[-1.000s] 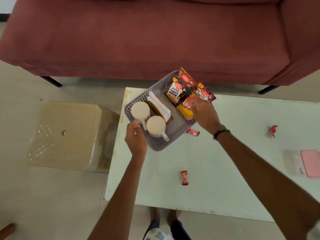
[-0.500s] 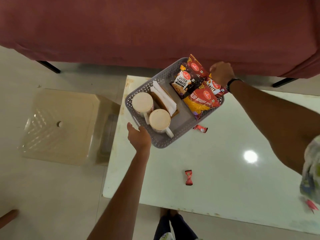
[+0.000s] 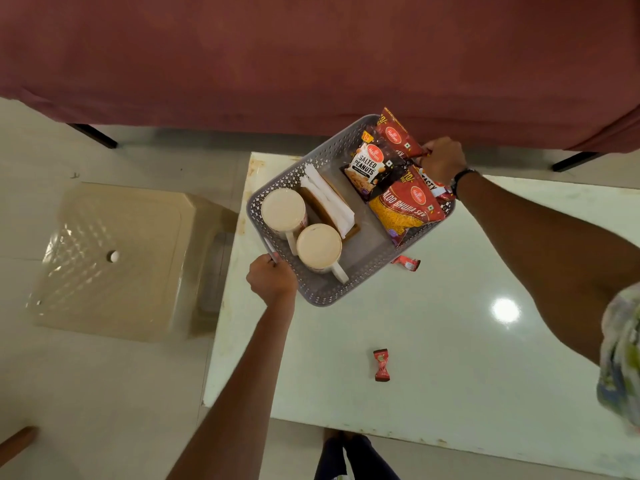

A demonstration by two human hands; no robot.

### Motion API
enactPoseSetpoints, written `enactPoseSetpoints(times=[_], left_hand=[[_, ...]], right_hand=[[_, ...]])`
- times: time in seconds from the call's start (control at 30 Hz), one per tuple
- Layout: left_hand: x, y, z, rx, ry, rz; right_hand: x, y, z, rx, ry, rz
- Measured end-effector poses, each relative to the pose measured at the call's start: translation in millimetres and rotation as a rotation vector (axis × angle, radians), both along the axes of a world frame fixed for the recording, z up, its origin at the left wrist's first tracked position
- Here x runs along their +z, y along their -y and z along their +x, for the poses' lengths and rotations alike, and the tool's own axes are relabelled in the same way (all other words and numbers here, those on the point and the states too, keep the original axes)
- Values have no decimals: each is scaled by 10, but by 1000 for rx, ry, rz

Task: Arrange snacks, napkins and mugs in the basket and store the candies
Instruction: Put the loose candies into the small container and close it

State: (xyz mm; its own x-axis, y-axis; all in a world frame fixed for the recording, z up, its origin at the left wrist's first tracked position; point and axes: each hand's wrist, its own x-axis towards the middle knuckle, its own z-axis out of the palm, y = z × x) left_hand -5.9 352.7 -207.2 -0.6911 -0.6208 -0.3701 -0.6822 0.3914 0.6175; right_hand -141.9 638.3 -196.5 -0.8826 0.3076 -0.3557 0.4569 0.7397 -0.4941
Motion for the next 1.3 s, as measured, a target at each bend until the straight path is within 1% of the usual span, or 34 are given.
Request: enactPoseSetpoints(times=[0.07, 0.17, 0.27, 0.37, 0.57, 0.67, 0.73, 0.87, 1.03, 1.3], left_hand=[[2, 8, -17, 0, 0, -2], [38, 10, -9, -53, -4, -26], [157, 12, -19, -83, 6, -23], [341, -41, 1, -97, -25, -3], [708, -303, 222, -220, -61, 12], [823, -525, 421, -303, -35, 25], [874, -711, 584, -320, -5, 48], [827, -1106, 928, -362, 39, 93], [654, -1565, 1277, -446, 87, 69], [453, -2006, 1558, -438, 137, 51]], right_hand=[[-20, -21, 53, -32, -26, 11], [18, -95, 164, -78, -90, 13], [168, -196, 313, -115, -129, 2], [326, -331, 559, -142, -155, -14], [563, -676, 1404, -293, -156, 7], [632, -920, 1867, -401, -123, -19], [658, -1096, 2178, -445, -103, -24], [593, -1499, 2743, -517, -67, 4], [344, -1978, 3280, -578, -58, -53], [123, -2344, 3630, -556, -48, -78]])
